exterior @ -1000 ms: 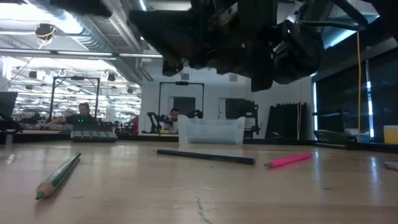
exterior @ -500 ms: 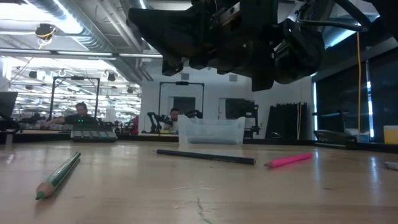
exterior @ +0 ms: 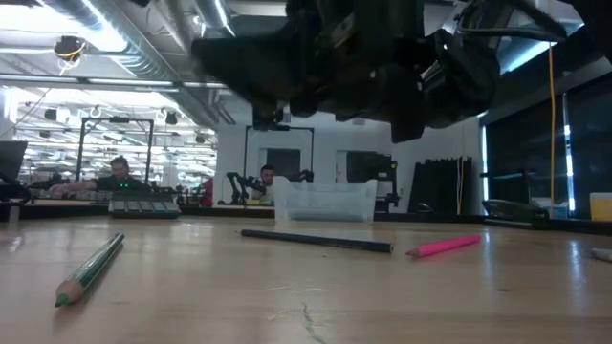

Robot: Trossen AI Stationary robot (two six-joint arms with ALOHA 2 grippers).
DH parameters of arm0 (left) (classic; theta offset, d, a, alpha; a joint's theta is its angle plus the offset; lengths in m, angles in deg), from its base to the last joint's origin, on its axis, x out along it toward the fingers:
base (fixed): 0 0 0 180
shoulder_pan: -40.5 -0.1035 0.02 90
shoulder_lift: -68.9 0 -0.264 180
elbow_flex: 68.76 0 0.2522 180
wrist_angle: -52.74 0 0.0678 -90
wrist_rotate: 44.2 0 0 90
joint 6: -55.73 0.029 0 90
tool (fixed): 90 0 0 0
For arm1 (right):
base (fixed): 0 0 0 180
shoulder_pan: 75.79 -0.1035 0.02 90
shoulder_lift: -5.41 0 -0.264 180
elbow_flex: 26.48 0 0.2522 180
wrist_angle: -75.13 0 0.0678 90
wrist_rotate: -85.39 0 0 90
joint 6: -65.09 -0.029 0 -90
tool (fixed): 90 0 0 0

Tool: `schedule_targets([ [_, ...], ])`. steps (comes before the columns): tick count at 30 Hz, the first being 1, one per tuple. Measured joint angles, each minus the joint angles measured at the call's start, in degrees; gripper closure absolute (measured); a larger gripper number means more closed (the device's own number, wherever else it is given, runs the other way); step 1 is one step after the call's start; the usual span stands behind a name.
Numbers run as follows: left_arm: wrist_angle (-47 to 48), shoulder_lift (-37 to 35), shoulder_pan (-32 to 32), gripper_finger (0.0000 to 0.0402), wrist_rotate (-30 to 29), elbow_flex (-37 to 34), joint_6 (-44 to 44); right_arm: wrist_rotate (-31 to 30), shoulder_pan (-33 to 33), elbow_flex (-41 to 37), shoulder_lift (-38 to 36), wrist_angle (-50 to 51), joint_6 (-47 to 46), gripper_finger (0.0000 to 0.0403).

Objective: Sort crayons/erasers/pens/pencils in bins
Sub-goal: Put the left gray crayon into the bottom transparent bin

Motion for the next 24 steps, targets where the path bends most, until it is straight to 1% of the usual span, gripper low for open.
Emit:
schedule_targets([
  [2,3.42,-1.21,0.09,0.0389,0.72,0.0,-4.33,-5.06,0.07,0.0,0.0,2.14,-0.18,0.0324],
  [5,9.85,-3.89,0.07,0.0391,1.95,0.02,-12.21,-13.42,0.17,0.0,0.0,5.81,-2.98,0.0301],
  [7,14.53,-6.33,0.05,0.039,4.67,0.02,-18.13,-16.51,0.2,0.0,0.0,8.03,-2.97,0.0288],
  [8,16.78,-7.64,0.1,0.0389,7.08,0.02,-21.45,-17.16,0.17,0.0,0.0,8.95,-2.83,0.0282],
  [10,21.21,-10.05,0.15,0.0389,14.48,0.06,-28.68,-17.34,0.13,0.0,0.0,9.66,-2.93,0.0274],
  [13,26.71,-13.13,0.16,0.0389,29.54,0.04,-38.56,-17.33,0.13,0.0,-0.54,10.82,-2.92,0.0267],
  [15,29.63,-14.42,0.47,0.0389,38.09,0.04,-44.77,-17.32,0.13,0.0,-1.66,12.22,-2.92,0.0265],
  [18,33.8,-15.79,2.11,0.0388,44.47,0.06,-51.72,-17.31,0.13,0.0,-3.78,14.07,-2.92,0.0264],
  [20,37.82,-15.78,3.72,0.0388,46.77,0.07,-54.86,-17.3,0.13,0.0,-5.02,15.71,-2.9,0.0264],
  [21,40.17,-15.73,4.63,0.0388,46.89,0.04,-55.57,-17.29,0.13,0.0,-5.53,16.42,-2.87,0.0264],
  [22,42.53,-15.71,5.56,0.0388,46.09,0.04,-55.85,-17.29,0.13,0.0,-6.11,17.53,-2.86,0.0264],
  [24,46.9,-15.51,7.23,0.0387,42.65,0.03,-56.7,-17.27,0.13,0.0,-6.75,19.03,-2.62,0.0264],
])
